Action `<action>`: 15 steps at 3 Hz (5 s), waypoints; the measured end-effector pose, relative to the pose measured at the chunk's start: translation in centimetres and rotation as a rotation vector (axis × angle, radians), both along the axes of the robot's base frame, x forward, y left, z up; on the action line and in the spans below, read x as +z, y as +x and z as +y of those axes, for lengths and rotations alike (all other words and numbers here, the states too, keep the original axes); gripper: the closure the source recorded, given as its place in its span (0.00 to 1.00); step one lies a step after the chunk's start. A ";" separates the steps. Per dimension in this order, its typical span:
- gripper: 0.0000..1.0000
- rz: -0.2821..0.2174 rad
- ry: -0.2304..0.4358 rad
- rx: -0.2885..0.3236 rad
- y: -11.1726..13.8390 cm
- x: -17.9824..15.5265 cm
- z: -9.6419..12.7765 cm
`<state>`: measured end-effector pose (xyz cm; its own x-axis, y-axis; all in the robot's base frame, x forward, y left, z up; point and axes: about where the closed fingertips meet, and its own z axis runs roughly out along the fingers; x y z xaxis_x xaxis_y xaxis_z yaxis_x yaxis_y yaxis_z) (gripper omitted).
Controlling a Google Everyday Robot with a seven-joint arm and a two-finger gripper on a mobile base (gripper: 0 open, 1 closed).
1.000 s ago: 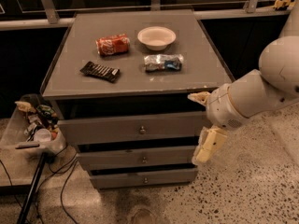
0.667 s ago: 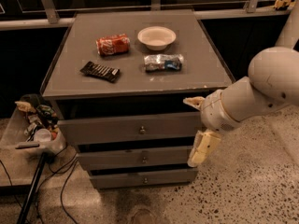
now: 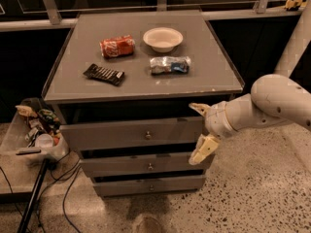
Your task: Open top drawer
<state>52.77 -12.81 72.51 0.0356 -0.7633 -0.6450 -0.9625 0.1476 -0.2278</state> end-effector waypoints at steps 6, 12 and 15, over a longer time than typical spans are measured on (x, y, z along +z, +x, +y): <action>0.00 -0.078 -0.017 -0.039 6.5 -6.2 1.6; 0.89 -0.074 -0.012 -0.044 8.5 -8.0 1.5; 1.00 -0.077 -0.004 -0.043 7.6 -7.6 1.1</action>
Offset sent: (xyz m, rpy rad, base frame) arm 0.0447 0.0162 -0.0288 -0.0091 -0.0498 -0.0143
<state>60.32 -11.74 64.93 0.0520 -0.7676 -0.6388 -0.9350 0.1873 -0.3012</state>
